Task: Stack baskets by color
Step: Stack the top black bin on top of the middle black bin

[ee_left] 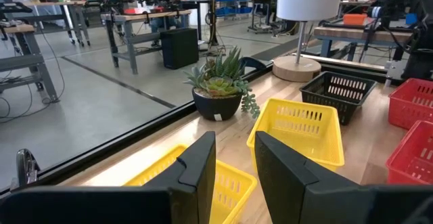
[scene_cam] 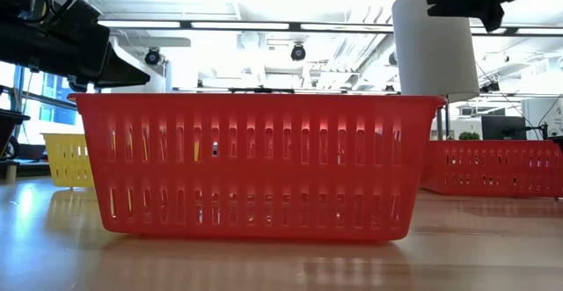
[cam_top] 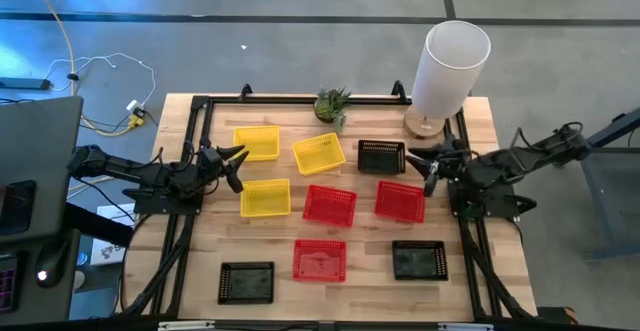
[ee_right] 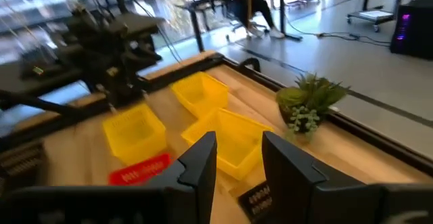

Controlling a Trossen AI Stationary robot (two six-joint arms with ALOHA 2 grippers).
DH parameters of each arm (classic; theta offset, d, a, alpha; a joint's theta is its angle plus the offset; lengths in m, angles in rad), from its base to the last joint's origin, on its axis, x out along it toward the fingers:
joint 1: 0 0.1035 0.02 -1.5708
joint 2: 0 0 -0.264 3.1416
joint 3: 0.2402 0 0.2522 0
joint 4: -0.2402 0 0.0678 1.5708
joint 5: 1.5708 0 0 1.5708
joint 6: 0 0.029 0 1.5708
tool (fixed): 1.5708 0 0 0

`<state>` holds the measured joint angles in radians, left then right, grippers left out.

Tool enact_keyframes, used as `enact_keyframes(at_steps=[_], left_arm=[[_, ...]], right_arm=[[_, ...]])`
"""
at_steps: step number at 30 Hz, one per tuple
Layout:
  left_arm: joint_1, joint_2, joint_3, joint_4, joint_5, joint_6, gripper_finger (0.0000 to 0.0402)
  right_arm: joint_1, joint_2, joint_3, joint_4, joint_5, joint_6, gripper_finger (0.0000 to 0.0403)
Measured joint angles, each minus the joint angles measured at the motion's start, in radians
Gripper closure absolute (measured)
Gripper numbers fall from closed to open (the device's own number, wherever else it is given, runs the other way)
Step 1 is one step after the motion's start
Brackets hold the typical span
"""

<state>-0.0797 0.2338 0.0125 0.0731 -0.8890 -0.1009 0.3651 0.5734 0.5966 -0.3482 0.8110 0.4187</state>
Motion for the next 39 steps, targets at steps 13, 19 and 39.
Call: enact_keyframes(at_steps=[13, 19, 39], left_arm=[[0.0, 0.0, 0.0, 0.0, 0.0, 0.0, 0.031], [0.0, 0.0, 0.0, 0.0, 0.0, 0.0, 0.031], [0.0, 0.0, 0.0, -0.001, 0.0, 0.0, 0.031]], right_arm=[[-0.333, 0.267, 0.188, -0.273, -0.388, -0.024, 0.0295], [-0.44, 0.409, 0.218, -0.272, -0.594, -0.112, 0.0295], [-0.464, 0.836, 0.307, -0.218, -0.645, -0.349, 0.0193]])
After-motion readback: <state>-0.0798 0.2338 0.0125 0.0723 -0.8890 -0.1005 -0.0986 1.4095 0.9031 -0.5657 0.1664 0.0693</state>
